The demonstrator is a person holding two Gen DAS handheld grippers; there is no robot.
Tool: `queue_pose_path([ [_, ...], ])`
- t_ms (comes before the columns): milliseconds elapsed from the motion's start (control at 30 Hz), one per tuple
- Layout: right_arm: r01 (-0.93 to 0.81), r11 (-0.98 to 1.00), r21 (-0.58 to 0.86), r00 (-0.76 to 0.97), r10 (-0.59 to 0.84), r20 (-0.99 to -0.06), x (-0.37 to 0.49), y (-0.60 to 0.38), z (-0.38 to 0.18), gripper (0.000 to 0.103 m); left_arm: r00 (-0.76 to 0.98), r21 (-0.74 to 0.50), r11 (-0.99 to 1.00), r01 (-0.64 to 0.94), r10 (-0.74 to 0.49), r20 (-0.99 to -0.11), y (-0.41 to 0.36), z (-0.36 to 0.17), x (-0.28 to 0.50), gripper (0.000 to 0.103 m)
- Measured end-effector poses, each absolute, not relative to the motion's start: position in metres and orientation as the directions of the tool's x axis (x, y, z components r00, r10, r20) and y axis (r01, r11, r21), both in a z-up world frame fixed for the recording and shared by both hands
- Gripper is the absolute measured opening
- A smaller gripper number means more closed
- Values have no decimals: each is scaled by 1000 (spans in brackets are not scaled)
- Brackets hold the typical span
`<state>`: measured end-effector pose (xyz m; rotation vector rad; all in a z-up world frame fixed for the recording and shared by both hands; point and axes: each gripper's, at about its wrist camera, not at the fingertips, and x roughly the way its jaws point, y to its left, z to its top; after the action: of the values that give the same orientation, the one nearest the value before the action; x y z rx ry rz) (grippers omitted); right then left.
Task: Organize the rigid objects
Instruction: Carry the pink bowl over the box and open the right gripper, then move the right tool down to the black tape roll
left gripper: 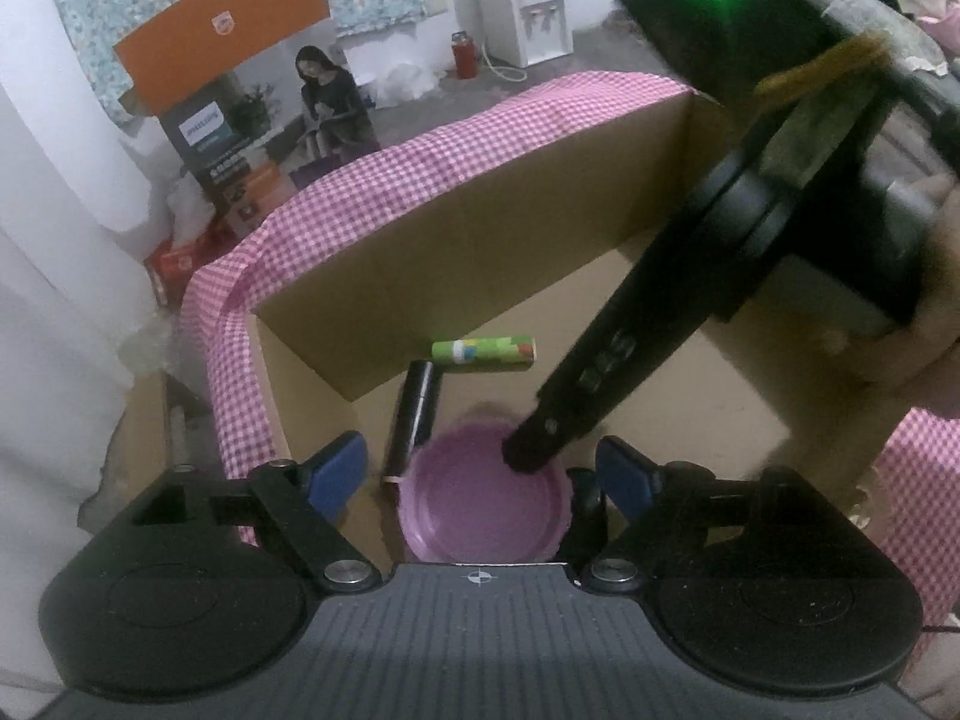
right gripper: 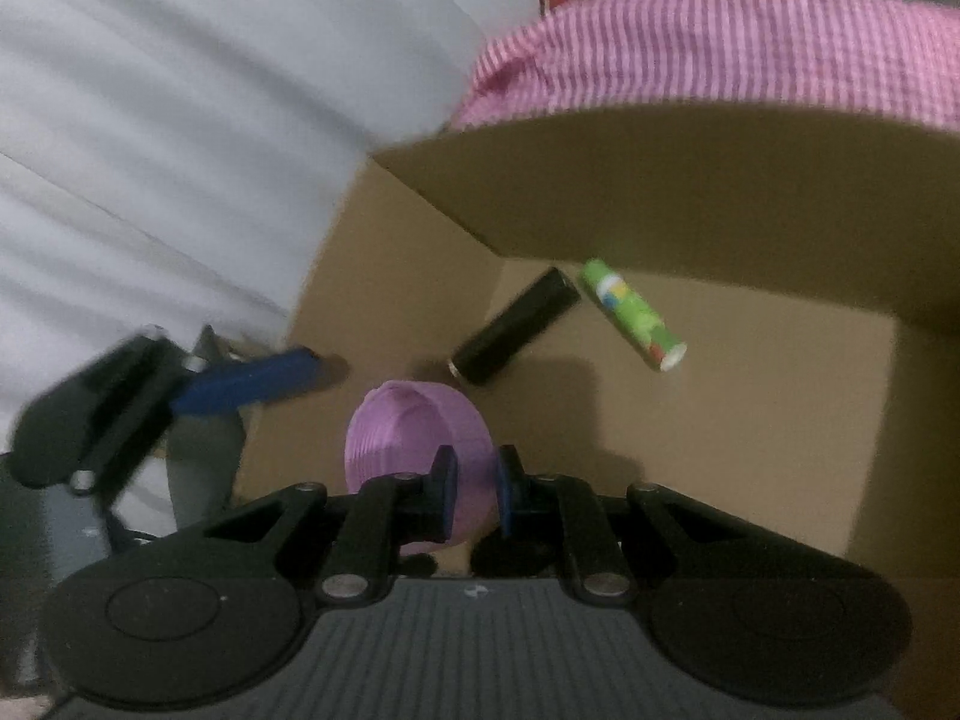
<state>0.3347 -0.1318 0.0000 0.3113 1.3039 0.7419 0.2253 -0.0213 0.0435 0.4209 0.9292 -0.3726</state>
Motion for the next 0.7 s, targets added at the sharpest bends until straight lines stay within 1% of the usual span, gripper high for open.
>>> queue_pose_path([
  [100,-307,749,588,32,625,-780,338,-122,-11,15,544,181,859,479,-128,-830,-20,44,225,85],
  [167,-282,754,593,4,619,-785,341,-118,-18,18,543,178,861,476,-129,-830,-20,45,225,85],
  [267,-254,769,586,-8,604,-797,340,-119,-22,28,542,159,870,467,-140,-828,-17,47,224,85],
  [333,-244,768,593,9,613,-790,340,-122,-21,46,543,146,875,461,-148,-827,-15,49,224,85],
  [400,-243,763,598,46,625,-779,336,-129,-13,51,553,142,879,456,-154,-819,-13,54,219,85],
  [500,-247,740,626,108,663,-741,331,-143,8,51,577,134,887,442,-167,-800,-10,65,209,86],
  [700,-264,695,669,270,719,-640,290,-189,55,51,631,94,905,415,-211,-747,-2,92,182,88],
])
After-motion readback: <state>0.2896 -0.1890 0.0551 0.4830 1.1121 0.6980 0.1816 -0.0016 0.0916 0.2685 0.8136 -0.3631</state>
